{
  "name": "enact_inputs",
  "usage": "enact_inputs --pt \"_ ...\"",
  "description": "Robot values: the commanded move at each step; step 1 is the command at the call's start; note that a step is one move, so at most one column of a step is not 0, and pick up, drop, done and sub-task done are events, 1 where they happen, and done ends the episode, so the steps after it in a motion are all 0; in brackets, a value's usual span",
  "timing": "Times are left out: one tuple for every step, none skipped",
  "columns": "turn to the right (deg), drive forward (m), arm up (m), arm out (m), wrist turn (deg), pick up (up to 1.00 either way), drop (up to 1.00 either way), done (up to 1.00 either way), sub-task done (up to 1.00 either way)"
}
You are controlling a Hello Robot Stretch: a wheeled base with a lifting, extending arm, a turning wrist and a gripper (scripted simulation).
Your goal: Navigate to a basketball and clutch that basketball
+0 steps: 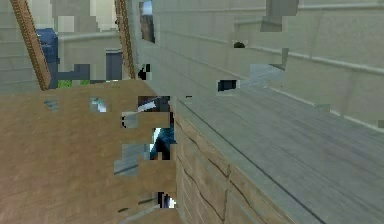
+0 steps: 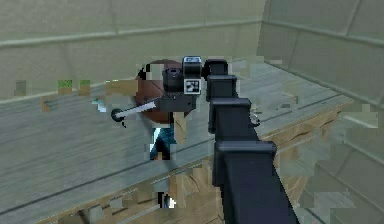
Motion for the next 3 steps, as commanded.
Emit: enact_inputs --pt "0.0 0.0 0.0 0.0 27.0 0.0 0.0 0.0 0.0" --pt "0.0 0.0 0.0 0.0 0.0 1.0 0.0 0.0 0.0" --pt "0.0 0.0 0.0 0.0 0.0 0.0 0.0 1.0 0.0"
